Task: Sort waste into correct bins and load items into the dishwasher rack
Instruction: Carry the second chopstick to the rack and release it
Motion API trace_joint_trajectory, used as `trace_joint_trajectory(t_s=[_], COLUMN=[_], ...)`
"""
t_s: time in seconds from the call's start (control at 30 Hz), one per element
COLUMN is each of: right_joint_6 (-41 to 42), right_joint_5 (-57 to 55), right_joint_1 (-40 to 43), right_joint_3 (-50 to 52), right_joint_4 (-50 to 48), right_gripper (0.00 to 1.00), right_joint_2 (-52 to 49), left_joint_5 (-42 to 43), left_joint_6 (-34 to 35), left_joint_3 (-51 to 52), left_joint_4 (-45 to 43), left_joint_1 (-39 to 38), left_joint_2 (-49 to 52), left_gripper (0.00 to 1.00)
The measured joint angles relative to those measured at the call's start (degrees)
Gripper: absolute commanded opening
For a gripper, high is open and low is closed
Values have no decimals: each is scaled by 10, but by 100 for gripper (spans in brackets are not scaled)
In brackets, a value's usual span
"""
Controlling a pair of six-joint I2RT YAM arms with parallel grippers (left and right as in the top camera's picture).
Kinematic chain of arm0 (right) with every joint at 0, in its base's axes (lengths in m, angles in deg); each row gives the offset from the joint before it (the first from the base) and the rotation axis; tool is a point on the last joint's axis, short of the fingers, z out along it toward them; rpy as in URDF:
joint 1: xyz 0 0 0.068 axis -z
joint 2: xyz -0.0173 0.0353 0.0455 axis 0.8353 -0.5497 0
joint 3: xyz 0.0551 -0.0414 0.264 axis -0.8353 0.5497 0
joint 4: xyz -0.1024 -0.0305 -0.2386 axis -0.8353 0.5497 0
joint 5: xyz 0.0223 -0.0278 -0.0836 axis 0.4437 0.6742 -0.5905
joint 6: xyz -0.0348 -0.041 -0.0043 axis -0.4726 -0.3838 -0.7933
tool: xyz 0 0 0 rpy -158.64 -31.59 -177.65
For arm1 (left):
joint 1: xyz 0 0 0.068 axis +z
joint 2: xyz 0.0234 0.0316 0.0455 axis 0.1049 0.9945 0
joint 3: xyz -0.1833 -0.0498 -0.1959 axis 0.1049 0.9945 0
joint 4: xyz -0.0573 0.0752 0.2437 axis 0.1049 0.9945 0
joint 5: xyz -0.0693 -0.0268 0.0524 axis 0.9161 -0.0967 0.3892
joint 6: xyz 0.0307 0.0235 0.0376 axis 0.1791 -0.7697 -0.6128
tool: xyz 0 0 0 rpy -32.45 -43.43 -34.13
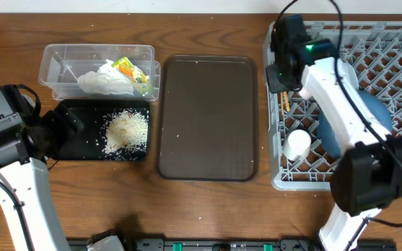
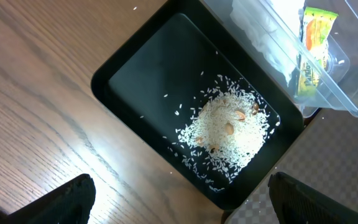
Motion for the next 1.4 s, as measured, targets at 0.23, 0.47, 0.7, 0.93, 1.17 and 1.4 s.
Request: trace_joint_trajectory(t_s=[0.23, 0.47, 0.7, 0.93, 1.17, 1.4], right_joint_6=[-3, 1, 1, 1, 3, 3], right_joint_5=[9, 10, 10, 19, 74, 105], right_joint_1=[-1, -1, -1, -3, -8, -20], right_joint_3=[1, 2, 2, 1, -27, -121], right_joint_4=[-24, -30, -30, -16, 61, 160], right_gripper=[31, 39, 37, 36, 48, 99], right_joint_2=[-21, -23, -23, -23, 3, 177], left_joint_5=[0, 0, 0, 0, 0, 0], left_joint_6=[0, 0, 0, 0, 0, 0], left_joint_3=[0, 0, 0, 0, 0, 0], left_joint_4=[0, 0, 0, 0, 0, 0], left_joint_1=[0, 0, 0, 0, 0, 0], left_joint_2=[0, 0, 0, 0, 0, 0], left_gripper=[92, 92, 92, 92, 92, 92])
